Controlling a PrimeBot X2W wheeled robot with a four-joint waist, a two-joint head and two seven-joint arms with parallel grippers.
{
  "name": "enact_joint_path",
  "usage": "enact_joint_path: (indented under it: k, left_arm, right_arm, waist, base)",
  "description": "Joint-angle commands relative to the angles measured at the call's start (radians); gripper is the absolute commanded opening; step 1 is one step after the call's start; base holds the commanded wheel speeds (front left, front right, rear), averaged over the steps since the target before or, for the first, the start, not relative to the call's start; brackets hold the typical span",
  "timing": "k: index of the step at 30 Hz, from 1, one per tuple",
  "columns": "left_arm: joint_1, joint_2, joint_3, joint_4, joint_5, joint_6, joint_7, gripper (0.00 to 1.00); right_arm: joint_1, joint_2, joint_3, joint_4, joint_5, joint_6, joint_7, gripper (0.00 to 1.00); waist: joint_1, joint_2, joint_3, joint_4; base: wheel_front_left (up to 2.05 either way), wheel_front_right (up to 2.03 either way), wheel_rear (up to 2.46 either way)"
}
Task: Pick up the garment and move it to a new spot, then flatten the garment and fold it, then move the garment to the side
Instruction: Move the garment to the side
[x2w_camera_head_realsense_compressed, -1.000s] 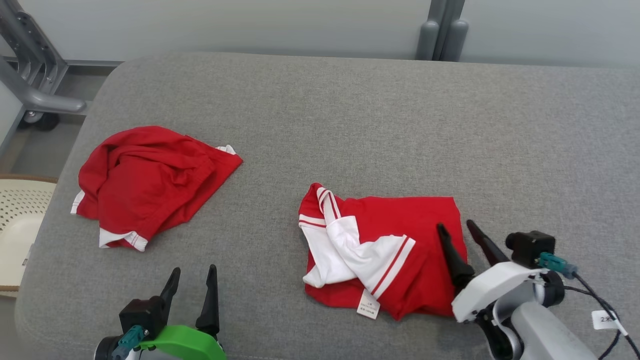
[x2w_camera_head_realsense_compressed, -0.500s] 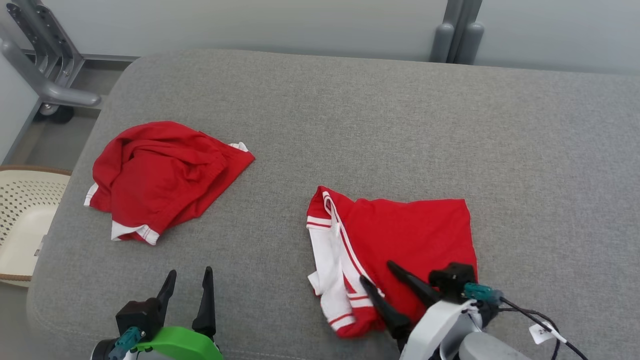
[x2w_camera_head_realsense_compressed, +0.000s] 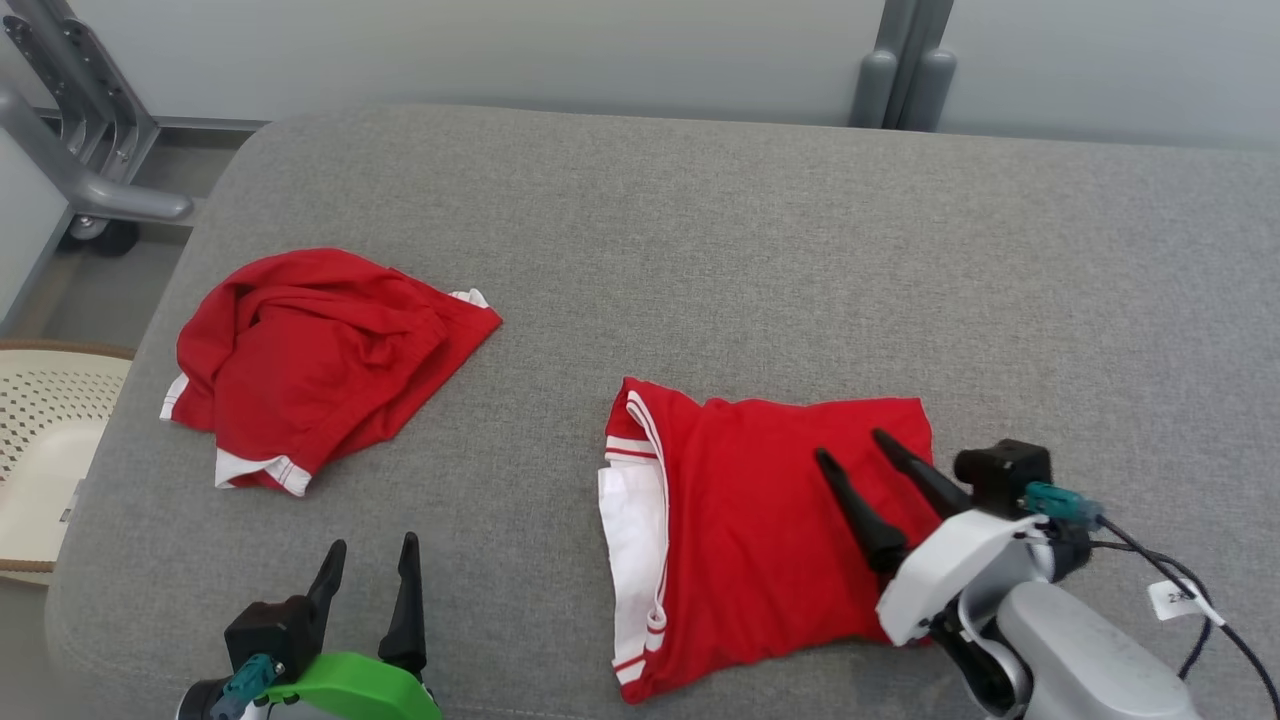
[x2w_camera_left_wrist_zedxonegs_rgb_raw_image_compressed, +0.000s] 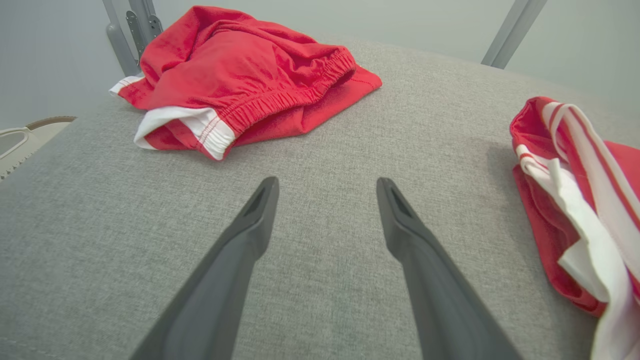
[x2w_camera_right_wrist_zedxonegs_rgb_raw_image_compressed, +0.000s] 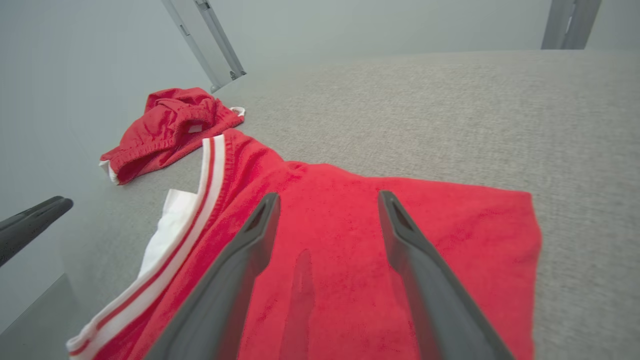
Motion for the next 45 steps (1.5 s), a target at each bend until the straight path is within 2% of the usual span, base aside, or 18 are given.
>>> enact_joint_path:
  k: [1,6,12,15,19,20,21,24,27,31,38,45]
  left_arm:
    - [-0.003,0.003,0.001,-0.003,0.003,-0.001,0.0,1.0]
    - [-0.006,0.003,-0.006,-0.006,0.005,-0.002,0.0,1.0]
    - [-0.016,0.003,-0.017,-0.01,0.0,0.004,0.0,1.0]
    - [-0.017,0.003,-0.019,-0.011,0.0,0.007,0.0,1.0]
    - [-0.016,0.003,-0.022,-0.013,0.005,0.007,0.0,1.0]
    - [-0.016,0.003,-0.023,-0.015,0.006,0.007,0.0,1.0]
    - [-0.016,0.003,-0.024,-0.018,0.006,0.006,0.0,1.0]
    - [-0.023,0.003,-0.022,-0.021,0.002,0.002,0.0,1.0]
    - [-0.027,0.003,-0.024,-0.035,-0.003,0.0,0.0,1.0]
    - [-0.03,0.003,-0.037,-0.063,0.002,0.005,0.0,1.0]
    - [-0.051,0.003,-0.092,-0.12,-0.001,0.025,0.0,1.0]
    - [-0.081,0.004,-0.143,-0.151,-0.002,0.026,0.0,1.0]
  right_arm:
    - [0.018,-0.005,-0.034,0.025,-0.018,-0.001,-0.003,1.0]
    - [0.038,0.007,-0.18,0.121,-0.07,-0.001,-0.003,1.0]
    - [0.036,0.041,-0.241,0.23,-0.1,-0.001,-0.003,1.0]
    - [0.03,0.071,-0.235,0.281,-0.084,-0.001,0.0,1.0]
    - [0.02,0.113,-0.158,0.323,-0.054,0.0,0.004,1.0]
    - [0.017,0.12,-0.134,0.327,-0.038,0.0,0.005,0.47]
    - [0.014,0.12,-0.111,0.331,-0.022,0.001,0.005,0.0]
    - [-0.012,0.093,-0.076,0.33,0.016,-0.001,0.004,0.0]
    - [-0.05,0.039,-0.131,0.319,0.033,-0.003,0.0,0.0]
    - [-0.065,0.011,-0.186,0.317,0.006,-0.001,-0.001,0.0]
    - [-0.046,0.005,-0.292,0.317,-0.032,-0.001,-0.001,0.0]
    - [-0.018,0.028,-0.33,0.316,-0.055,-0.001,-0.001,0.0]
  waist:
    - [0.0,-0.0001,0.0,-0.003]
    - [0.0,-0.0001,0.006,-0.005]
    - [0.0,-0.0001,0.018,0.002]
    - [0.0,-0.0001,0.021,0.007]
    - [0.0,-0.0001,0.025,0.011]
    - [0.0,-0.0001,0.025,0.012]
    - [0.0,-0.0001,0.025,0.012]
    - [0.0,-0.0001,0.024,0.009]
    - [0.0,-0.0001,0.024,-0.005]
    - [0.0,-0.0001,0.019,-0.045]
    - [0.0,-0.0001,0.008,-0.183]
    - [0.0,-0.0001,0.013,-0.36]
  base:
    - [0.0,0.0,0.0]
    - [0.0,0.0,0.0]
    - [0.0,0.0,0.0]
    - [0.0,0.0,0.0]
    - [0.0,0.0,0.0]
    - [0.0,0.0,0.0]
    - [0.0,0.0,0.0]
    - [0.0,0.0,0.0]
    - [0.0,0.0,0.0]
    - [0.0,0.0,0.0]
    - [0.0,0.0,0.0]
    - [0.0,0.0,0.0]
